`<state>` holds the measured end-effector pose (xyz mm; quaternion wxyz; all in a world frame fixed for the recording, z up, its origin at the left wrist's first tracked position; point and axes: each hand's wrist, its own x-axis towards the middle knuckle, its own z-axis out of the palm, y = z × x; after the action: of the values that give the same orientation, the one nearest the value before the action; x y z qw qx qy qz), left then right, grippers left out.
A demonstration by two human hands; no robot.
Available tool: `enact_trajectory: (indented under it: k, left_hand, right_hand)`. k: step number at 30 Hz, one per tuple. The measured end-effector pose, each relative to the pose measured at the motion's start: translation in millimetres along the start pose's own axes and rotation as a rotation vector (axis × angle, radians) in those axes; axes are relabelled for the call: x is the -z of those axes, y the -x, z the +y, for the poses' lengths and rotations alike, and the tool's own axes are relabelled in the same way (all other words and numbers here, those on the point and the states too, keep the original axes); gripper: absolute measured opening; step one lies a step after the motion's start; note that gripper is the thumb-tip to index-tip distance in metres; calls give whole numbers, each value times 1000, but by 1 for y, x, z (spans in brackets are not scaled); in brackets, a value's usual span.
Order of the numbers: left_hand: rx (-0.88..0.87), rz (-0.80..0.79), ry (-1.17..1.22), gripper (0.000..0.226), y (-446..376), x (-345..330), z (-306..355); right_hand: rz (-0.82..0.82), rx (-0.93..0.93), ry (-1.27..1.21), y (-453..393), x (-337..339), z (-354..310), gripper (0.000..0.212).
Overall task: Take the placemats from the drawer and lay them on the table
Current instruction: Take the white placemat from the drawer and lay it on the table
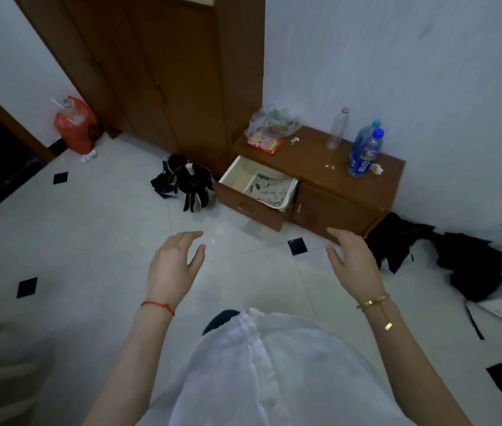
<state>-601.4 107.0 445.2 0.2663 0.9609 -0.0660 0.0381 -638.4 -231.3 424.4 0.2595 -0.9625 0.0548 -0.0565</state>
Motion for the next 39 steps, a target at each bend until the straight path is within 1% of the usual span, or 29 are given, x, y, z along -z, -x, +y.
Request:
enact_trajectory:
  k: [4, 9, 12, 17, 23, 26, 29, 34, 39]
  left_hand:
    - [3, 3, 16, 29, -81, -9, -10]
    - [-28, -50, 50, 30, -182, -38, -44]
    - [-95, -85, 40, 30, -255, -49, -66]
    - [-253, -145, 34, 32, -374, -60, -87]
    - [-348, -238, 32, 32, -469, -100, -91]
    - [-356, -296, 28, 31, -494, -133, -95]
    - [-314, -367, 23, 32, -516, -182, -107]
    - [-272, -455, 14, 32, -534, -274, -129]
    - [-223, -524, -1, 34, -546, -390, -174]
  right_hand:
    - [-9, 10, -9, -79, -16, -7, 35]
    - [6, -85, -37, -157, -63, -8, 32]
    - [8, -178, -53, -202, -91, -14, 32]
    - [65, -335, -76, -275, -122, -28, 33]
    - [108, -495, -95, -343, -150, -22, 29]
    - [82, -564, -110, -366, -170, -5, 27]
    - [59, -633, -118, -388, -199, 25, 31]
    - [28, -653, -99, -415, -258, 80, 33]
    - [28, -631, -89, -423, -348, 147, 35]
